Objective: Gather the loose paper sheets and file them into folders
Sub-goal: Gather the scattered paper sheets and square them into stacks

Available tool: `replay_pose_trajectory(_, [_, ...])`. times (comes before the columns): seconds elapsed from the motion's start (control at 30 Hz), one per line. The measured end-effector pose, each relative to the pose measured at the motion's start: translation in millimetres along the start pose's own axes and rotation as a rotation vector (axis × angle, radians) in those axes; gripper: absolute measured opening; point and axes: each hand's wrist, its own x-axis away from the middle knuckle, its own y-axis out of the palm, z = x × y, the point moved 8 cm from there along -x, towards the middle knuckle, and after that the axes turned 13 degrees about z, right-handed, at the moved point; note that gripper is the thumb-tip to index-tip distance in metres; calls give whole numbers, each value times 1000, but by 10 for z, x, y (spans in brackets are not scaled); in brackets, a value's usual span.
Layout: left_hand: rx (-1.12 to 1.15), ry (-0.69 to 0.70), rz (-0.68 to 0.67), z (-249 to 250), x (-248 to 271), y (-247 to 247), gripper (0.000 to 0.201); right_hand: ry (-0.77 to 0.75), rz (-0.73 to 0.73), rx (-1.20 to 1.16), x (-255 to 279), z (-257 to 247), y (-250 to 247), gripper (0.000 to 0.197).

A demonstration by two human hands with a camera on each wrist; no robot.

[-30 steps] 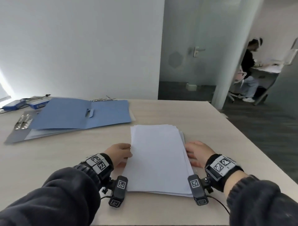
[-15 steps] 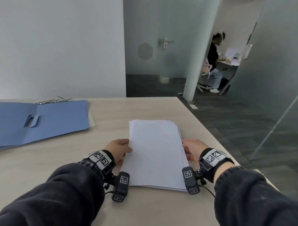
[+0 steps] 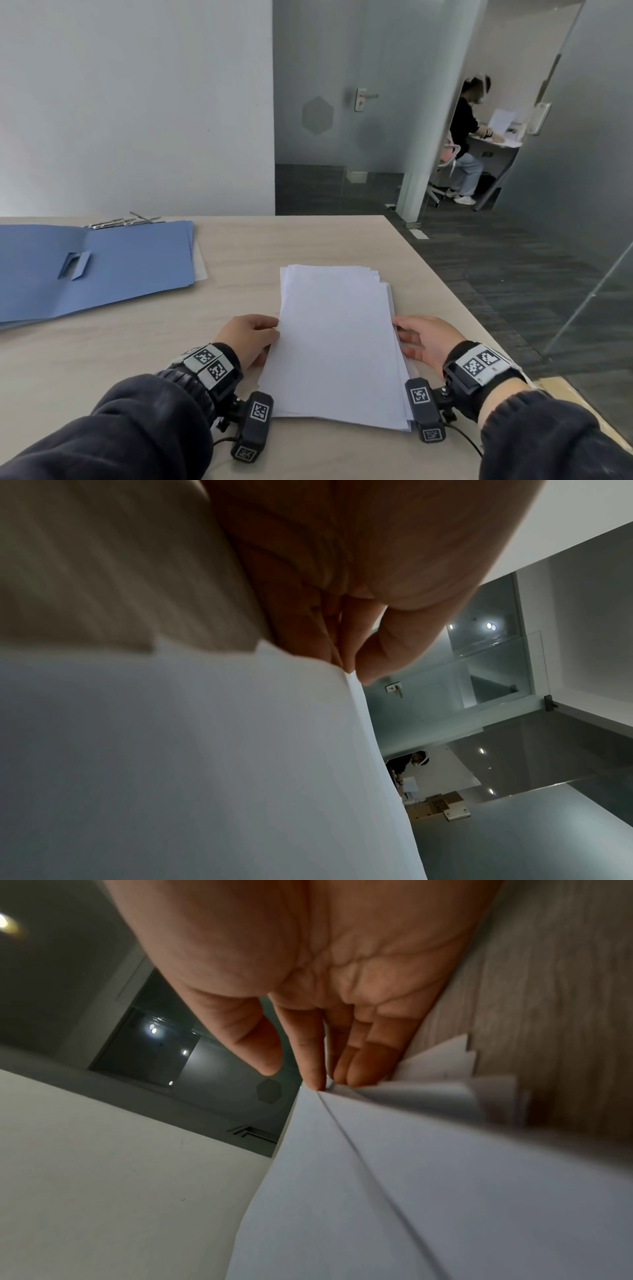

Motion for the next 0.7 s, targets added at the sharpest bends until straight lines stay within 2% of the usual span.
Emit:
replay_pose_trajectory(0.33, [-15, 11, -6, 52, 63, -25, 26, -17, 28, -58, 123, -48, 1, 21])
replay_pose_trajectory(0.47, [-8, 7, -12, 49, 78, -30, 28, -227, -4, 115, 303, -255, 126, 21])
replay_pose_trajectory(0.53, [0, -4, -13, 40, 72, -27, 29, -281, -42, 166, 330, -314, 237, 28])
replay_pose_trajectory(0.6, [19, -10, -11, 46, 79, -25, 29, -255, -70, 109, 307, -299, 311, 36])
replay_pose_trajectory(0.7, [41, -16, -15, 50, 93, -19, 29, -118, -53, 19, 243, -139, 313, 41])
